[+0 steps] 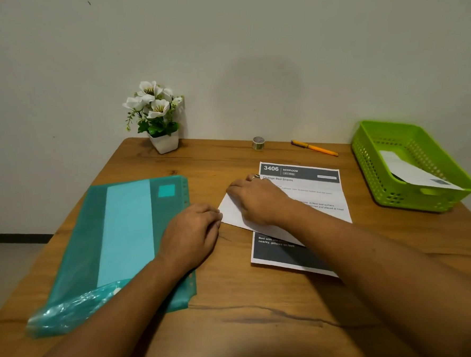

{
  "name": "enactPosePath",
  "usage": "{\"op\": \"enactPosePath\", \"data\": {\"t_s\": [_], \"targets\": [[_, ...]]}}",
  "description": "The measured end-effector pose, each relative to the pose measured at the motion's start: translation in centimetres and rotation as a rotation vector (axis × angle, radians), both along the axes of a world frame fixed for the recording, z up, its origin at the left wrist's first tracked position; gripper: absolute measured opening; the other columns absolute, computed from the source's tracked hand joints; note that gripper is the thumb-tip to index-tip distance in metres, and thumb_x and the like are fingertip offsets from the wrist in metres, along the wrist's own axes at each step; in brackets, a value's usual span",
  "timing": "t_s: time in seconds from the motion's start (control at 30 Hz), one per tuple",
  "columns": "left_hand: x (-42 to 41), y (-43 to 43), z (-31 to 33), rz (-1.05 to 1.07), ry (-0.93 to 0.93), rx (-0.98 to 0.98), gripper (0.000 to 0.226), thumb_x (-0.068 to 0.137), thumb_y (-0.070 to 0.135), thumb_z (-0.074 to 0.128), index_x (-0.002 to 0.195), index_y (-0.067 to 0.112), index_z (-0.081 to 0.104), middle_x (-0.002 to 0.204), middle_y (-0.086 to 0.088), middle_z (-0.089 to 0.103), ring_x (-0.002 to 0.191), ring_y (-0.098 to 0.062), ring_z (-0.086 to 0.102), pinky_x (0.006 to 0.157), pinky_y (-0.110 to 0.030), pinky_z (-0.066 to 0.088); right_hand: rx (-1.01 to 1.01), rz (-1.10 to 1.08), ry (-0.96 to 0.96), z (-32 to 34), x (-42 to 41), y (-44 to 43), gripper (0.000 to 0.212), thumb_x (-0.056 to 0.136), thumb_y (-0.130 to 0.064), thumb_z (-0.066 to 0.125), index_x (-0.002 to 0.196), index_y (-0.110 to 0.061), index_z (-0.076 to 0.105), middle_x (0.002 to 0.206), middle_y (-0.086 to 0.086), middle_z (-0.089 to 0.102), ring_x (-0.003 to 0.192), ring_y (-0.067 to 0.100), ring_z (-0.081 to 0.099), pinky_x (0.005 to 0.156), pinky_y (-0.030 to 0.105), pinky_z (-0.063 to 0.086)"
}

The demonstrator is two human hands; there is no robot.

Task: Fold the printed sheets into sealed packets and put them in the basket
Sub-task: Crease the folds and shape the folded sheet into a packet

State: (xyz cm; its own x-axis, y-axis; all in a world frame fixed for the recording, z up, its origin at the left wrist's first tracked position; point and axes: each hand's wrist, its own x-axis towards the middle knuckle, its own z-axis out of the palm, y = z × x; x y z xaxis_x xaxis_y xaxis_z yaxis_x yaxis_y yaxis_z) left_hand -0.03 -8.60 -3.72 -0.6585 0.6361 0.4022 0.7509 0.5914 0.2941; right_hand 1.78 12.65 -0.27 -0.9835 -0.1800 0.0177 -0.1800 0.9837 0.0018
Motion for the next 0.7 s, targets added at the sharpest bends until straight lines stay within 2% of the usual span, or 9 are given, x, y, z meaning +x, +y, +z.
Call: {"op": "enactPosePath", "data": {"t_s": [0.17,0.27,0.53,0.7], "targets": [[0.1,0.1,0.1,0.013,0.000,-0.011,0.023,0.098,0.028,0.061,0.113,0.020,0.077,0.112,0.008,0.070,0.101,-0.009,0.061,0.079,-0.025,0.051,0.108,0.132,0.052,0.2,1.1,-1.2,0.043,0.096,-0.024,0.058,0.138,-0.015,0.058,0.140,0.003,0.056,0.120,0.029,0.053,0.099,0.045,0.049],[0.0,0.2,-0.1,0.010,0.000,-0.017,0.022,0.097,0.027,0.063,0.111,0.019,0.077,0.110,0.006,0.070,0.099,-0.010,0.061,0.076,-0.023,0.047,0.034,0.180,0.069,-0.8,2.3,-2.5,0.041,0.096,-0.026,0.058,0.137,-0.018,0.058,0.132,0.004,0.059,0.114,0.027,0.056,0.095,0.045,0.052],[0.1,0.1,0.1,0.014,-0.005,-0.008,0.023,0.098,0.027,0.062,0.113,0.019,0.077,0.110,0.008,0.070,0.100,-0.009,0.060,0.078,-0.024,0.050,0.028,0.010,0.044,0.1,0.7,-0.9,0.053,0.093,-0.020,0.061,0.145,-0.021,0.052,0.148,-0.002,0.053,0.129,0.028,0.050,0.105,0.048,0.042],[0.2,0.1,0.2,0.020,-0.011,-0.017,0.025,0.099,0.030,0.060,0.115,0.021,0.076,0.112,0.009,0.069,0.103,-0.008,0.059,0.081,-0.024,0.050,0.086,-0.009,-0.016,0.8,0.2,-1.4,0.052,0.096,-0.023,0.060,0.146,-0.018,0.051,0.152,0.002,0.050,0.137,0.030,0.042,0.109,0.048,0.040]]}}
